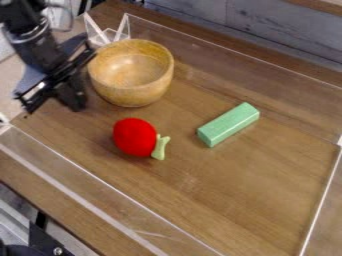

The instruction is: Move the red object to the left side of the table

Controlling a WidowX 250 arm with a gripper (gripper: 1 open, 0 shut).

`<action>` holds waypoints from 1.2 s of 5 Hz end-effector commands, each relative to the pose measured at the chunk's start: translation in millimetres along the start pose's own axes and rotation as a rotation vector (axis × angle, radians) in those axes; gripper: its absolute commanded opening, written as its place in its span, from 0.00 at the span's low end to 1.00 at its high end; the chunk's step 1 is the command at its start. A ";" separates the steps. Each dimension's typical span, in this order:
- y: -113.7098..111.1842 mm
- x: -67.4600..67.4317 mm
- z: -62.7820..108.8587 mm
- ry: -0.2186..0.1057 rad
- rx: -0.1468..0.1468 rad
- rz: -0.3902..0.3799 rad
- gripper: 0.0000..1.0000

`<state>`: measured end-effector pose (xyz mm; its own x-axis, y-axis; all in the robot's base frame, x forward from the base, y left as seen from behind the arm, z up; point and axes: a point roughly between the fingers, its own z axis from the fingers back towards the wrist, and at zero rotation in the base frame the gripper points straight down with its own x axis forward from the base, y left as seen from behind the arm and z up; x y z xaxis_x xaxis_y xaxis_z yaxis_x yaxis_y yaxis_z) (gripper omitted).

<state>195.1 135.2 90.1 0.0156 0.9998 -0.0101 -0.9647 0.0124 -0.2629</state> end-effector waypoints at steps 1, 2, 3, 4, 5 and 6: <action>2.0 -16.7 1.0 0.000 0.012 0.027 0.00; 3.3 -31.6 -9.8 0.011 0.028 0.047 1.00; 8.4 -36.9 -27.9 0.014 0.038 0.101 1.00; 12.0 -38.6 -43.7 0.001 0.045 0.113 1.00; 19.0 -32.6 -47.3 -0.005 0.046 0.133 1.00; 26.0 -24.7 -46.9 -0.011 0.045 0.156 0.00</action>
<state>181.3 105.9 34.9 -0.1350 0.9897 -0.0467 -0.9690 -0.1417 -0.2022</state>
